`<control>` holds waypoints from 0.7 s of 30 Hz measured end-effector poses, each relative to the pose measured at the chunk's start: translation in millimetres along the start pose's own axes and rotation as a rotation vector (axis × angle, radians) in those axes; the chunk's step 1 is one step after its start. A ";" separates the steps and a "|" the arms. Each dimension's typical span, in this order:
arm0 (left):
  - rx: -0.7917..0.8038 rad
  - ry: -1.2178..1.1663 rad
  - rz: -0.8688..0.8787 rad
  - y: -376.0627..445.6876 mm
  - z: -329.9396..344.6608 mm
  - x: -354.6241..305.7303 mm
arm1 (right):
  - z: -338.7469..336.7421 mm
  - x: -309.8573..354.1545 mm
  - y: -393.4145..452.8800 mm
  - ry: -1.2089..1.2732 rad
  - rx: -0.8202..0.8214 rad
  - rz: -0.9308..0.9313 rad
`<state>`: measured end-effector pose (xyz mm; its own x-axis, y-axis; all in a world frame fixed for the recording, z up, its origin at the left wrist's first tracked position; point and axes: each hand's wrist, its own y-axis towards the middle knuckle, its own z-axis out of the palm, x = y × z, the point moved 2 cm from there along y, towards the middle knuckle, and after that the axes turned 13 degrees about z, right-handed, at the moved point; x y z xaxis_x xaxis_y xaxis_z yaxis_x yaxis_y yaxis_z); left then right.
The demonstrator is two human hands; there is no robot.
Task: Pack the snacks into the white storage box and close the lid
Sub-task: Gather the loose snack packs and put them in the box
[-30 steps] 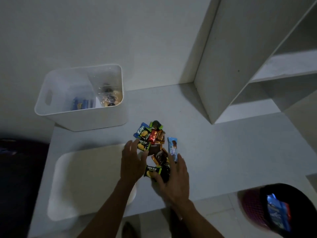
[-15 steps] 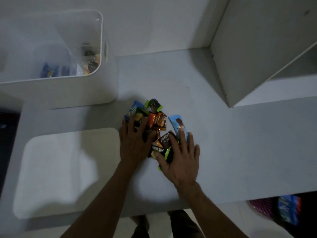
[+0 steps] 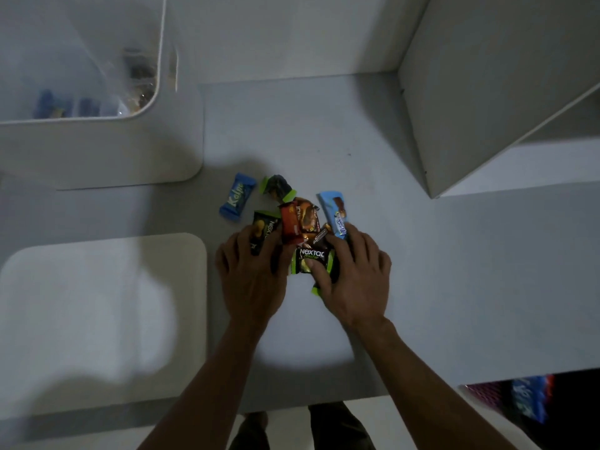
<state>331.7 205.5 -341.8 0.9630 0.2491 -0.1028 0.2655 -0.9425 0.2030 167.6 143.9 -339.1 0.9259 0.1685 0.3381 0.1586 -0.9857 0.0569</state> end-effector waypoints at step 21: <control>-0.054 0.079 0.117 10.7 5.3 -9.2 | 15.3 12.7 21.2 0.016 -0.171 -0.042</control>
<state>325.4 192.0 -343.8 0.9876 0.1569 0.0015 0.1511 -0.9532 0.2617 188.0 125.1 -347.9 0.9138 0.2108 0.3473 0.1348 -0.9638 0.2302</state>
